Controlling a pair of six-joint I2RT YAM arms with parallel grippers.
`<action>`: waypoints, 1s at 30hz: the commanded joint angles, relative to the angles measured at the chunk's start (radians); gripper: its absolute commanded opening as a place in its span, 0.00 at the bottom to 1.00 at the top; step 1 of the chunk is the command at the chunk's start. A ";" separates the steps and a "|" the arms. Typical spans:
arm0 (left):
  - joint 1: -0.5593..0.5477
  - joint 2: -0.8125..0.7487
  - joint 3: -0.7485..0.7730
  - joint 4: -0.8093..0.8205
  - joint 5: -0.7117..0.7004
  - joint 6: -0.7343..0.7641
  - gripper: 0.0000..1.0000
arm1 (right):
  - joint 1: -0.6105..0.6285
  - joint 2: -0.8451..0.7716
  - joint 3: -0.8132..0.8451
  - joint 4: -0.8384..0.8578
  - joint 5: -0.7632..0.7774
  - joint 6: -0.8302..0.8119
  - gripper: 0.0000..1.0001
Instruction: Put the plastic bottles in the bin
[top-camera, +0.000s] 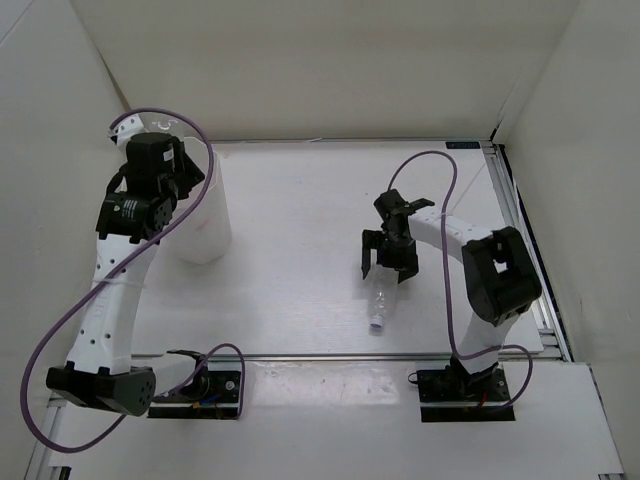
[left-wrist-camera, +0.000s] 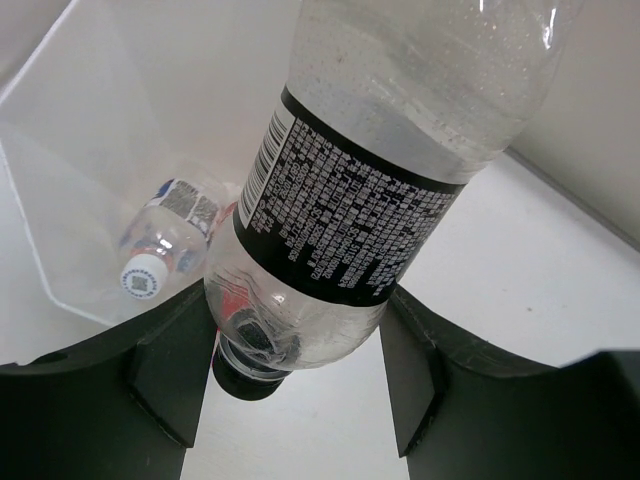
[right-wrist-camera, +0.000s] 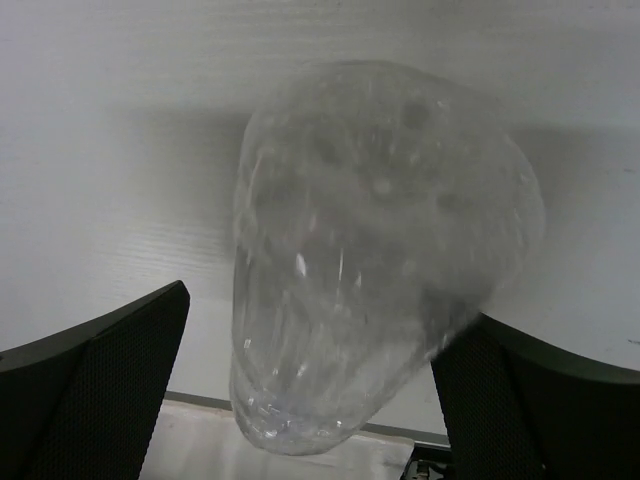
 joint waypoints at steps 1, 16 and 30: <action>0.024 -0.002 -0.026 0.032 -0.049 0.025 0.59 | 0.002 0.038 0.003 0.019 -0.018 0.007 1.00; 0.047 0.090 -0.046 0.063 -0.141 -0.004 1.00 | 0.002 0.097 0.022 0.046 -0.131 0.016 0.70; 0.047 -0.140 0.000 -0.179 -0.242 -0.081 1.00 | 0.011 0.145 0.880 0.071 -0.385 0.178 0.30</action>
